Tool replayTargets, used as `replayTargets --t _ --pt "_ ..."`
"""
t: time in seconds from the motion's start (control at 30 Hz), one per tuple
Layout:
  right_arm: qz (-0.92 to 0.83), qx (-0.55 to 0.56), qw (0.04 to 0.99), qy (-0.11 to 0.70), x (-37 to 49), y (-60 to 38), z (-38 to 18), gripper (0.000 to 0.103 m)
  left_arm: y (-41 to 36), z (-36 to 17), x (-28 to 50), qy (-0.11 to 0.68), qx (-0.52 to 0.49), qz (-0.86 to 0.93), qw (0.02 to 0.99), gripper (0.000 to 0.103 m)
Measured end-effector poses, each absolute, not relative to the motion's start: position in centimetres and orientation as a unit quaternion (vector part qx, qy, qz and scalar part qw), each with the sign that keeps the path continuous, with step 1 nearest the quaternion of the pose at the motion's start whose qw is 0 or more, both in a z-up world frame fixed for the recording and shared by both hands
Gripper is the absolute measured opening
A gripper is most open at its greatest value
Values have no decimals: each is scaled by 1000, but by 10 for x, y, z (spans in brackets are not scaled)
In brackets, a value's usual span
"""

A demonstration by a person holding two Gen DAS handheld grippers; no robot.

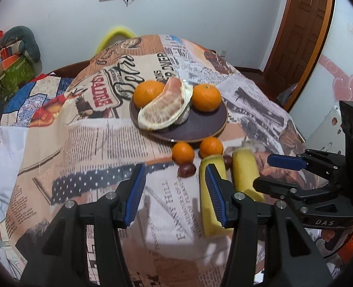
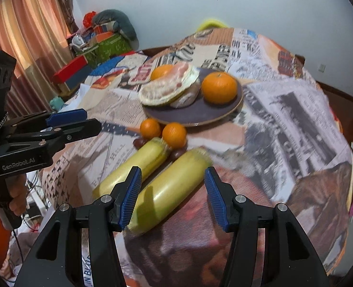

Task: Organize fruits
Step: 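Grasp a yellow corn cob with the left tool while the right tool grasps the other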

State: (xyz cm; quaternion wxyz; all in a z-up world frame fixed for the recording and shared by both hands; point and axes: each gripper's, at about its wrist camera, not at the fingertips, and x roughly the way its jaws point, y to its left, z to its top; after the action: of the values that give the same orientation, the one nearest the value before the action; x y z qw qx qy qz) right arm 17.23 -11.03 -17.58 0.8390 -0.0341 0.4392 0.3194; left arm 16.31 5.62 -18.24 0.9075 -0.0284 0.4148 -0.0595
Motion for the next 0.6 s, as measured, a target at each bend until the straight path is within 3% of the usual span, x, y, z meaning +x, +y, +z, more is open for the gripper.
replayTargets --t 0.13,0.23,0.3,0.6 --pt "323 -38 830 453 169 -100 -187 53 59 -188 157 418 -30 -57 906 51" --pt "317 -43 830 457 168 -96 -193 64 61 -193 155 424 -34 -56 903 51" --pt "312 -48 830 459 168 -94 -197 66 62 -195 154 426 -38 -56 902 51" --pt "316 -44 828 461 162 -105 -202 59 52 -207 159 442 -49 -70 893 51"
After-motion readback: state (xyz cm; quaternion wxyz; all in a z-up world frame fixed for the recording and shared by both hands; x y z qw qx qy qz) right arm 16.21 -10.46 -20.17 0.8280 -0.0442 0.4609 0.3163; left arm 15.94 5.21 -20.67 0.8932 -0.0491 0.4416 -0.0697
